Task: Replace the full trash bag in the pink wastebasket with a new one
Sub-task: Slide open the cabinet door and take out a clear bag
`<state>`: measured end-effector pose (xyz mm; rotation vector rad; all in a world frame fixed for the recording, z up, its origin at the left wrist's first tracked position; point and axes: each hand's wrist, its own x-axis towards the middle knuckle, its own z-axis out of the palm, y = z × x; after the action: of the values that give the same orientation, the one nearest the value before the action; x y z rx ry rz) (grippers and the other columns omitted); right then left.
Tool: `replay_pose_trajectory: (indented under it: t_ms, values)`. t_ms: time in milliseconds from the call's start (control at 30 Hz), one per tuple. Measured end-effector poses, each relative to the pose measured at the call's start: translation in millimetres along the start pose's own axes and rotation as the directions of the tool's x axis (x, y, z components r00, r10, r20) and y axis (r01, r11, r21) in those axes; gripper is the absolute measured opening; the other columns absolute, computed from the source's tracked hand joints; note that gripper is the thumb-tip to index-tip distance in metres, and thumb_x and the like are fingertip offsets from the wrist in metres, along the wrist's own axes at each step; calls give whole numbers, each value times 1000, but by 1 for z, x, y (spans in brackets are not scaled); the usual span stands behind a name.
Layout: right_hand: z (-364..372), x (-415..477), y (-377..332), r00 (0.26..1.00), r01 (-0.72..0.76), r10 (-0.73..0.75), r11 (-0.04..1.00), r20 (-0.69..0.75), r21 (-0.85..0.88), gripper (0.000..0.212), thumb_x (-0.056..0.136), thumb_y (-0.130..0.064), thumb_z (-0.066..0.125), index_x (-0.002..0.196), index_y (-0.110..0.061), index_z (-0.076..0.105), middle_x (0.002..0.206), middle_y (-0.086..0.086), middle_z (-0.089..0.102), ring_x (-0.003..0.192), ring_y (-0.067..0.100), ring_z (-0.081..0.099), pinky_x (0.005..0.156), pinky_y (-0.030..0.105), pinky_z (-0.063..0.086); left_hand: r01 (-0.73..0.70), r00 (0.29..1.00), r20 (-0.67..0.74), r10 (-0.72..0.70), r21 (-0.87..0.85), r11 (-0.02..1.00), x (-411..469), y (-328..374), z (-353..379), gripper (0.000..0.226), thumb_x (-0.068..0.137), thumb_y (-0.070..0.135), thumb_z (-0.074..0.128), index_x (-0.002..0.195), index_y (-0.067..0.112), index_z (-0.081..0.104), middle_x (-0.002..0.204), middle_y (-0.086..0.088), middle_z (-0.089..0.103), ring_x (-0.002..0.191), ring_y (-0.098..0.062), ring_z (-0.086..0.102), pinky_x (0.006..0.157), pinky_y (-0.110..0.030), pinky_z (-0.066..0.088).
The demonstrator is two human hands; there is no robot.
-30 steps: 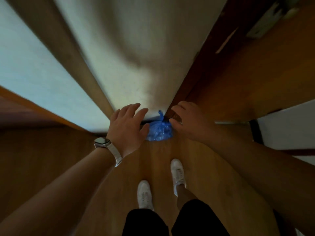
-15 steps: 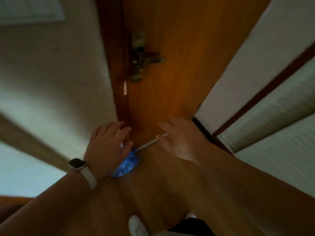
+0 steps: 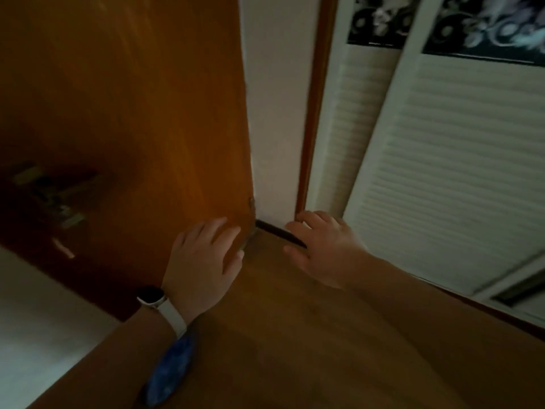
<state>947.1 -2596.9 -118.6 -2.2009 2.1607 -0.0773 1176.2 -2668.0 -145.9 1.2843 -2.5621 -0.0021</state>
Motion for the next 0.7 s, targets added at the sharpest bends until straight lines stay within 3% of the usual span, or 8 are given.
replay_pose_trajectory:
  t_ms: [233,367,700]
  values:
    - [-19,-87,134,984,-165,169,984,-56,61,58,88,-62,22,132,-31,44,141,1,46,129,23,42,105,44,36,-234,972,-24,234,-25,972,52,155,14,48,94,49,41,129,22,57,137,-4,53,128,-27,45,104,-48,38]
    - [-26,-141,214,960,-266,269,963,-71,48,52,93,-59,29,137,-32,40,145,-2,39,134,20,35,109,41,30,-348,937,-41,346,-48,936,81,249,31,44,94,47,43,126,21,59,134,-3,55,127,-25,45,102,-47,39]
    - [-45,-264,350,827,-535,544,839,-141,102,53,94,-60,29,139,-33,34,151,-3,33,138,19,29,111,41,27,-621,784,-44,619,-76,780,143,435,59,49,94,49,42,127,18,59,132,-5,56,124,-26,49,101,-46,40]
